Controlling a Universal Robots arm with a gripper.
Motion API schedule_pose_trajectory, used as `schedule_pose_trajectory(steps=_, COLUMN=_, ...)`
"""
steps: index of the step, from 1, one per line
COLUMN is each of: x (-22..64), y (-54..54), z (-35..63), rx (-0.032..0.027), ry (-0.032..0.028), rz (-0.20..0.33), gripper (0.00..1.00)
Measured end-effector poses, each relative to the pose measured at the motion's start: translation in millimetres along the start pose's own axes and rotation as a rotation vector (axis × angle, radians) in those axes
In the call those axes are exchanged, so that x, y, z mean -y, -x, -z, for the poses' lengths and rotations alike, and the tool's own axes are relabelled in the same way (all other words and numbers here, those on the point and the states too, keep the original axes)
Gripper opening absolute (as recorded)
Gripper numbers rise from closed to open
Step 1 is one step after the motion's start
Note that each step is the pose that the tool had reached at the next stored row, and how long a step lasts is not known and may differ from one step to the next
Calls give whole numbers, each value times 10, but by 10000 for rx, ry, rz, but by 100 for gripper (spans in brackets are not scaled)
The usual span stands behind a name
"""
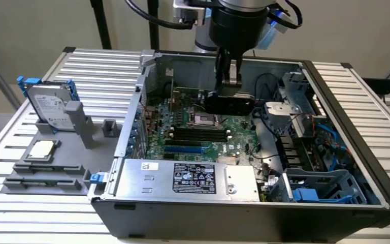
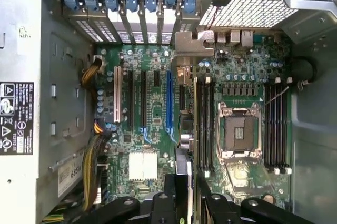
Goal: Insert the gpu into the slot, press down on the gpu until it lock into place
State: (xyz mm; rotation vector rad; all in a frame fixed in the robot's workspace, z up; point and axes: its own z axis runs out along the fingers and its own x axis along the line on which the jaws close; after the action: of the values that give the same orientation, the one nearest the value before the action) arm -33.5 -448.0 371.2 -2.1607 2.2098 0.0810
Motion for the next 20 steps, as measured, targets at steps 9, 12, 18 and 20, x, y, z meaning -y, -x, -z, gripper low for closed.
schedule_pose_trajectory(steps=9, x=-266, y=-95, z=-148, rx=5, ry=0, rz=0, gripper=26)
schedule_pose_trajectory(steps=12, x=-295, y=-114, z=-201, rx=9, ry=0, rz=1, gripper=26)
schedule_pose_trajectory(steps=18, x=-341, y=-137, z=-309, rx=9, ry=0, rz=1, gripper=26)
schedule_pose_trajectory(steps=20, x=-354, y=-140, z=-344, rx=7, ry=0, rz=0, gripper=26)
